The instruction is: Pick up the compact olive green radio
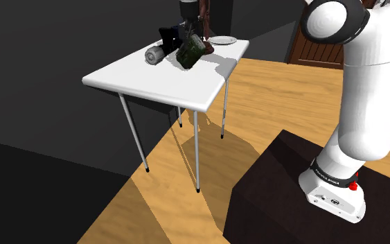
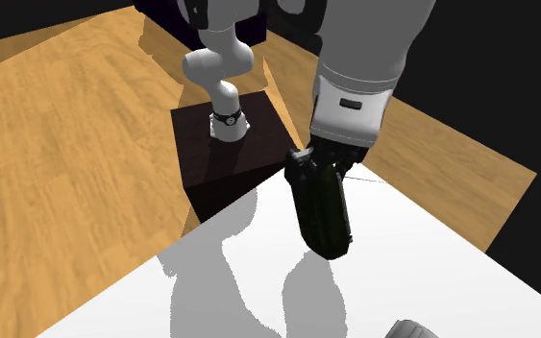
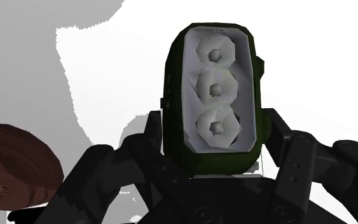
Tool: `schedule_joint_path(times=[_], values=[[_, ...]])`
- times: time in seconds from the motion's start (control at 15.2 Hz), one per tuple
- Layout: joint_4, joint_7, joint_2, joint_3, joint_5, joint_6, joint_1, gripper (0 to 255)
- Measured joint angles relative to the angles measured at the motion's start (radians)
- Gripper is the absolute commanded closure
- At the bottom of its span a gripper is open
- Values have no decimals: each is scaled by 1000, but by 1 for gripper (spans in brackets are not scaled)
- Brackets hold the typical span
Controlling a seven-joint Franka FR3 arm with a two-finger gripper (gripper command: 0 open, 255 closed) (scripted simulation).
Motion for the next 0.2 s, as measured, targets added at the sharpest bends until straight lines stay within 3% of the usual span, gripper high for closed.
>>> schedule_joint_path(times=[0.2], values=[[77, -3, 26, 0, -3, -51, 4, 255]])
